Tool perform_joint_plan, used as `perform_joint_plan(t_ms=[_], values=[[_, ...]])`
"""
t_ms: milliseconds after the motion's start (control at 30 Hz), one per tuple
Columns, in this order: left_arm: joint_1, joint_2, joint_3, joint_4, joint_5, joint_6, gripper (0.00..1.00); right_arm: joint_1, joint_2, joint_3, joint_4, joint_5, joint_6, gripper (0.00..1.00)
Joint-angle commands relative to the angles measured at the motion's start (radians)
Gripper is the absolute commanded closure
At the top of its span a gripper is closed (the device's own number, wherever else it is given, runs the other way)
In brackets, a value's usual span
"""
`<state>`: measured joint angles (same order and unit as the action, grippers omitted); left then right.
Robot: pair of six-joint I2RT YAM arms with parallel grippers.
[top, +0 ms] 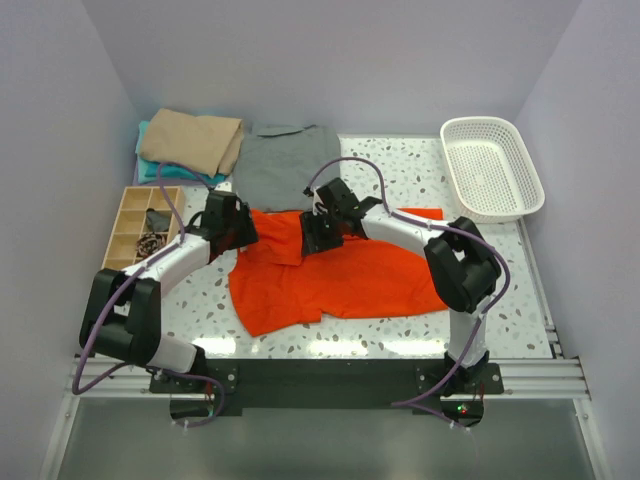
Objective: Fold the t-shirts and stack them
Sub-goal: Fold the tshirt
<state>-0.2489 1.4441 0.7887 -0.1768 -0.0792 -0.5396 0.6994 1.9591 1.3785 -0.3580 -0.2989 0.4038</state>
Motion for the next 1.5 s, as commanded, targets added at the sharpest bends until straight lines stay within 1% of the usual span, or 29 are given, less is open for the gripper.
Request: perform_joint_plan(t_ms=[0,67,100,167,200,300,367,400,500,567,700,833,867,933,967,1033,1100,1167,1200,1267,1300,1333,1400,1467], values=[[0.008,0.035,0.087,0.100,0.022,-0.013,0.41,-0.017,-0.086,0.074,-0.093,0.216,-0.107,0.46],[0.008,0.070,0.115,0.143,0.070,-0.010,0.41,-0.043,-0.101,0.076,-0.105,0.289,-0.128,0.43],[0.008,0.087,0.156,0.160,0.075,-0.010,0.41,-0.090,-0.103,0.073,-0.113,0.317,-0.143,0.41],[0.007,0.145,0.197,0.160,0.119,-0.013,0.41,-0.158,-0.106,0.062,-0.101,0.311,-0.149,0.41],[0.007,0.162,0.216,0.204,0.130,-0.019,0.41,-0.223,-0.095,0.067,-0.108,0.307,-0.152,0.41],[0.007,0.226,0.218,0.259,0.176,-0.042,0.42,-0.309,-0.057,0.080,-0.116,0.302,-0.174,0.41],[0.007,0.265,0.208,0.292,0.211,-0.060,0.42,-0.340,-0.040,0.085,-0.113,0.310,-0.180,0.42],[0.007,0.277,0.196,0.325,0.225,-0.066,0.43,-0.348,-0.020,0.093,-0.122,0.310,-0.184,0.42],[0.005,0.314,0.187,0.332,0.249,-0.079,0.44,-0.373,-0.002,0.083,-0.125,0.316,-0.174,0.43],[0.005,0.331,0.179,0.326,0.239,-0.072,0.44,-0.385,0.000,0.064,-0.118,0.337,-0.165,0.42],[0.005,0.360,0.173,0.263,0.184,-0.049,0.44,-0.416,0.015,0.042,-0.136,0.360,-0.143,0.43],[0.014,0.400,0.182,0.201,0.081,-0.013,0.44,-0.449,0.026,0.021,-0.179,0.402,-0.109,0.43],[0.019,0.406,0.190,0.188,0.082,-0.005,0.44,-0.462,0.024,-0.001,-0.182,0.403,-0.099,0.43],[0.033,0.426,0.205,0.178,0.017,0.023,0.44,-0.471,0.023,-0.025,-0.183,0.415,-0.088,0.44],[0.037,0.433,0.230,0.139,0.004,0.032,0.43,-0.475,0.024,-0.038,-0.187,0.425,-0.082,0.44],[0.049,0.452,0.254,0.134,-0.019,0.064,0.41,-0.479,0.030,-0.065,-0.188,0.449,-0.077,0.44],[0.060,0.475,0.287,0.146,-0.024,0.093,0.40,-0.494,0.053,-0.073,-0.190,0.442,-0.071,0.44],[0.071,0.490,0.319,0.161,0.010,0.113,0.38,-0.503,0.063,-0.070,-0.193,0.438,-0.072,0.45],[0.086,0.504,0.329,0.199,0.024,0.125,0.38,-0.502,0.064,-0.067,-0.194,0.440,-0.074,0.45],[0.111,0.509,0.346,0.253,0.100,0.136,0.37,-0.505,0.052,-0.061,-0.179,0.420,-0.091,0.45],[0.117,0.509,0.346,0.276,0.155,0.142,0.37,-0.505,0.032,-0.058,-0.176,0.414,-0.092,0.44],[0.120,0.504,0.354,0.287,0.168,0.145,0.37,-0.505,0.020,-0.053,-0.170,0.382,-0.100,0.44],[0.120,0.478,0.356,0.324,0.196,0.156,0.36,-0.505,-0.017,-0.044,-0.160,0.365,-0.120,0.43],[0.117,0.437,0.347,0.344,0.257,0.152,0.36,-0.503,-0.104,-0.055,-0.147,0.343,-0.138,0.42]])
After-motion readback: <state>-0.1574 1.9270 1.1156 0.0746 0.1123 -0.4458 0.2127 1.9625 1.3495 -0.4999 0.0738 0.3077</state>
